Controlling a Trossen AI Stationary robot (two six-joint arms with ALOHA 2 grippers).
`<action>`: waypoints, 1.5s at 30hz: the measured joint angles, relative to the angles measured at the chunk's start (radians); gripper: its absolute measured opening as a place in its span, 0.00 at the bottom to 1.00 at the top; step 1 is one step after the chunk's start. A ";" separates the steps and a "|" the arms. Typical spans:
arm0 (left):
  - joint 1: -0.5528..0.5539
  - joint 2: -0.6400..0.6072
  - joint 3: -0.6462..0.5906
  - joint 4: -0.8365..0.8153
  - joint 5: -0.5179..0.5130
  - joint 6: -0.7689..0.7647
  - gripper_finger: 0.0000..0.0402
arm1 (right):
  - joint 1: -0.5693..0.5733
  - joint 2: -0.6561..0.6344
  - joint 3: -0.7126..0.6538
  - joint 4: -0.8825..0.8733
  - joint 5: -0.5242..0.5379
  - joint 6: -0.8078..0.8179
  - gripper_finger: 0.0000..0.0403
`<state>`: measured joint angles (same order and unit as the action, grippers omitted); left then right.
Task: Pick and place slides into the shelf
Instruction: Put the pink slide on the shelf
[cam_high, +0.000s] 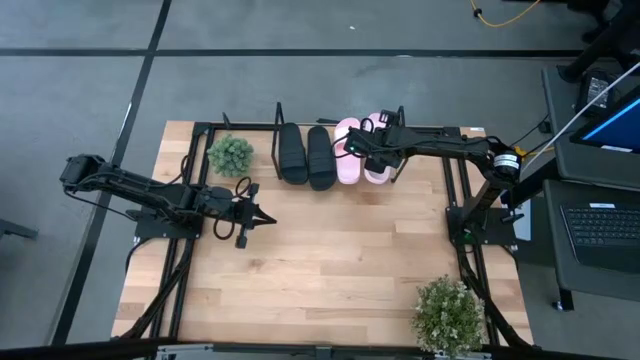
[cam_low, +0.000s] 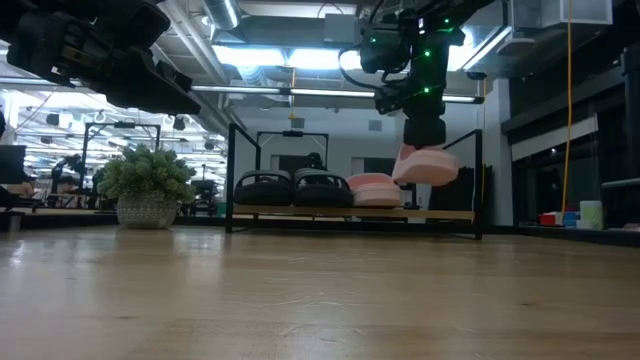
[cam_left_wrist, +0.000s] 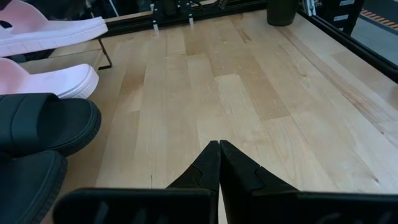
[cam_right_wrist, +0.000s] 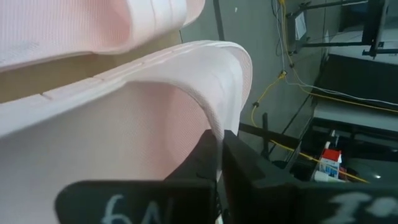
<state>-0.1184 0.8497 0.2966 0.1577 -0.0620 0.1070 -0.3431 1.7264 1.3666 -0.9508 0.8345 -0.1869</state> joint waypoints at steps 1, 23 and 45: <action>0.000 0.000 0.000 0.000 0.000 0.000 0.00 | 0.000 0.000 0.000 0.000 0.000 0.002 0.02; 0.000 0.000 0.000 -0.009 0.000 -0.001 0.00 | -0.024 0.010 -0.115 0.122 0.005 -0.039 0.02; 0.000 0.000 0.000 -0.008 0.000 -0.001 0.00 | -0.079 0.024 -0.116 0.230 -0.067 -0.107 0.02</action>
<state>-0.1184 0.8496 0.2966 0.1493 -0.0620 0.1063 -0.4217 1.7508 1.2510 -0.7207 0.7670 -0.2943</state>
